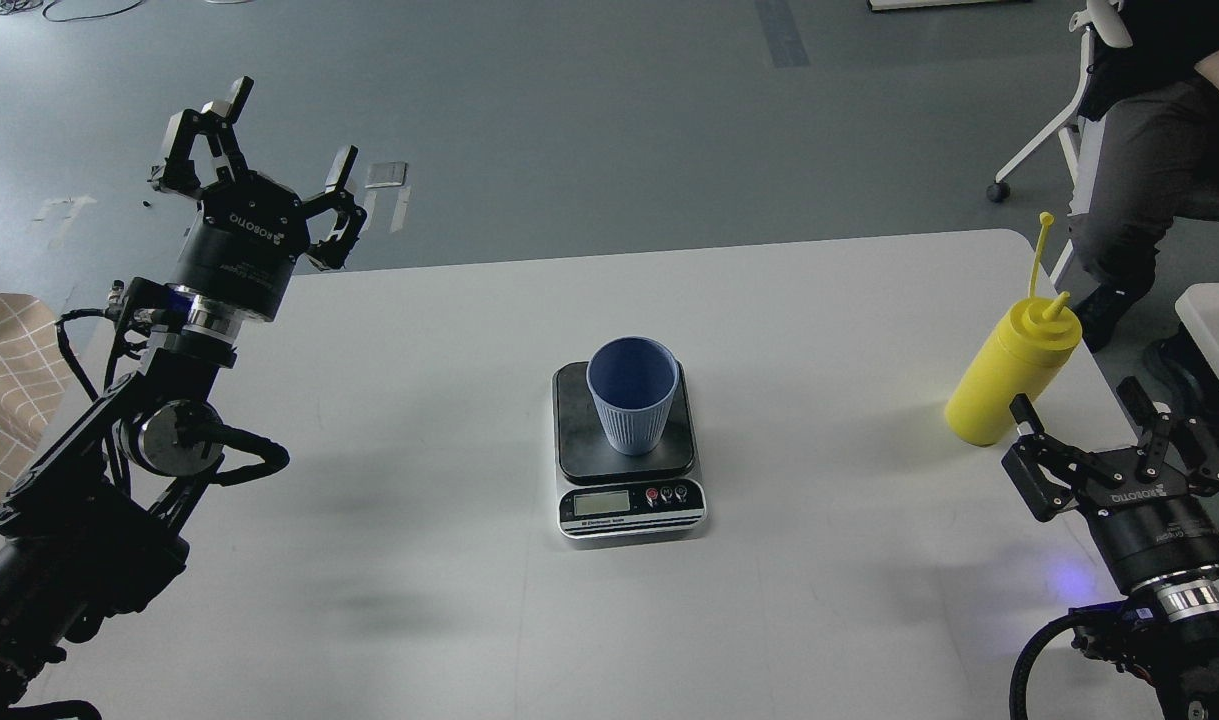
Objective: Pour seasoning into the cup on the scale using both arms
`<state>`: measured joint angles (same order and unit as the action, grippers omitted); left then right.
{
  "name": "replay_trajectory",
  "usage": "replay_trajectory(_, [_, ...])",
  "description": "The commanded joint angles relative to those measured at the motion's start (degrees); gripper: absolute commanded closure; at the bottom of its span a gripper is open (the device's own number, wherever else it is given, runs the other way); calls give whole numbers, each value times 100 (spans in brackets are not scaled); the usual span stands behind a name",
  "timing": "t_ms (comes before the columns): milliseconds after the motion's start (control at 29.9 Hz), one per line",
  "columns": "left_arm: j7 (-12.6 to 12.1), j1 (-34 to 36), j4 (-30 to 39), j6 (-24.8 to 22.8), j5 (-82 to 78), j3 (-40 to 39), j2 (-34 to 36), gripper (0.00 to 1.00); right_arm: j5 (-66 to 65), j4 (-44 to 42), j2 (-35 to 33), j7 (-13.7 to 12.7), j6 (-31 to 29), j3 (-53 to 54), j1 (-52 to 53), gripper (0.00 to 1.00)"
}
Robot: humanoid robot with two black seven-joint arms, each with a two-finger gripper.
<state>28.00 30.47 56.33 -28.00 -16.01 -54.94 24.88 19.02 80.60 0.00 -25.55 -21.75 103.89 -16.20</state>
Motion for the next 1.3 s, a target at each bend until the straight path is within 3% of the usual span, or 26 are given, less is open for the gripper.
replay_trajectory(0, [0,-6,0,0,2,1,-9,2,146,421,0,-11,-311,-87,-260,0])
replay_trajectory(134, [0,-6,0,0,-7,1,-9,2,164,974,0,-11,-625,-70,-410,0])
replay_trajectory(334, [0,2,0,0,2,1,8,2,85,1405,-43,-2,-625,35,-52,0])
replay_trajectory(635, [0,64,0,0,-7,1,26,2,-521,1055,-2141,24,-625,-26,1583,0])
replay_trajectory(803, [0,266,-17,0,-7,27,26,2,-1283,336,-2680,24,-625,-419,2837,0])
replay_trajectory(970, [0,705,-61,0,-51,300,26,2,-2138,-623,-2549,24,-383,-1308,4387,0])
replay_trajectory(1271, [0,1663,-729,0,-51,660,-255,2,-2236,-2653,-1468,24,-128,-2461,6312,0])
